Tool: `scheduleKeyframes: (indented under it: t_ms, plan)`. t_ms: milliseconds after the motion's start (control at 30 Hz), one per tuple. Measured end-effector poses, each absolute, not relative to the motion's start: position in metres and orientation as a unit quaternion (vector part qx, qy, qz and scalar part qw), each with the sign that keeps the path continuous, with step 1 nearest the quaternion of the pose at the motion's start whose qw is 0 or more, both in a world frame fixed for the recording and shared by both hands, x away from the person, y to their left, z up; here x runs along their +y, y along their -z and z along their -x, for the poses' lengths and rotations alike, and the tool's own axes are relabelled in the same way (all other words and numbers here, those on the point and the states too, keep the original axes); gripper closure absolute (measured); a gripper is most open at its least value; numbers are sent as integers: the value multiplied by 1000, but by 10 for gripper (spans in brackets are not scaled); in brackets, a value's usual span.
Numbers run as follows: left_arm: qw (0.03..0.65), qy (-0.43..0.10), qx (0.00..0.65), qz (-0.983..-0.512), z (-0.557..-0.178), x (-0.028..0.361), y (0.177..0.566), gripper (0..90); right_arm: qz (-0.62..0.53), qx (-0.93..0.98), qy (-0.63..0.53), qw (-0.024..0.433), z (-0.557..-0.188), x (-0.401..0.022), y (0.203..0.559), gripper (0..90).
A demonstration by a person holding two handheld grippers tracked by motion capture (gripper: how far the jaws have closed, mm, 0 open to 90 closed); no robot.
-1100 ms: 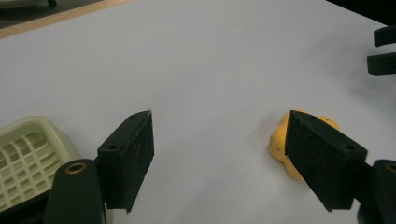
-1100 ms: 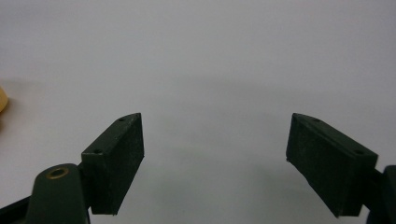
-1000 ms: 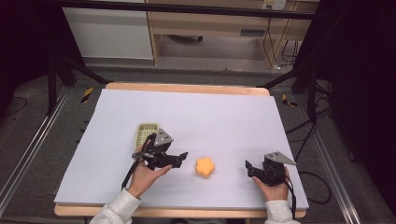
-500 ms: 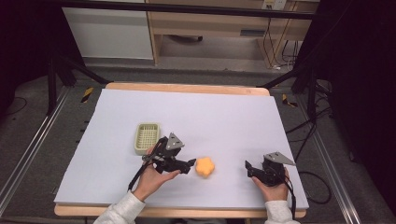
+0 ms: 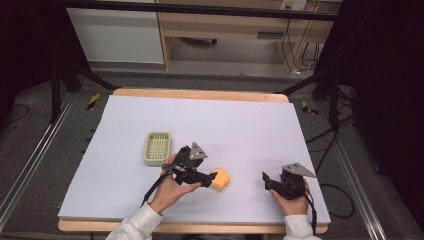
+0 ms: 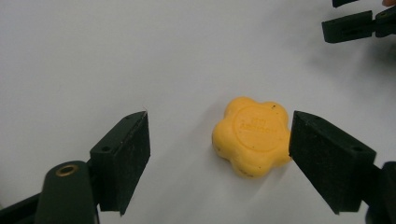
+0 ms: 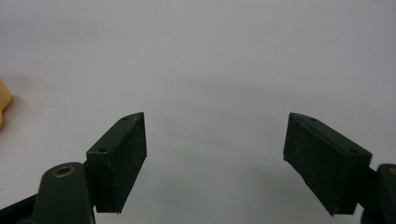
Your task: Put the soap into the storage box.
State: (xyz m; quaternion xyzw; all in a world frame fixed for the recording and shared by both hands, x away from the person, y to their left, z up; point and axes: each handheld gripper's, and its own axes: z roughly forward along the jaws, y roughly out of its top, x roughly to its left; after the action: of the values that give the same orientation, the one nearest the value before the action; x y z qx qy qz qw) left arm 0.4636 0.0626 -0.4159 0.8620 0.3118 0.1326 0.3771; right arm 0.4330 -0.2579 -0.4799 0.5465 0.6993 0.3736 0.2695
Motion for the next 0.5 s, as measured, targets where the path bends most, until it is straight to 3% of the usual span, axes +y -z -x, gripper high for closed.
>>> scheduleKeyframes:
  t_ms: [500]
  plan:
    - [354, -117, 299, -879, -467, 39, 425, 196, -549, 700, -371, 267, -434, -258, 481, 221]
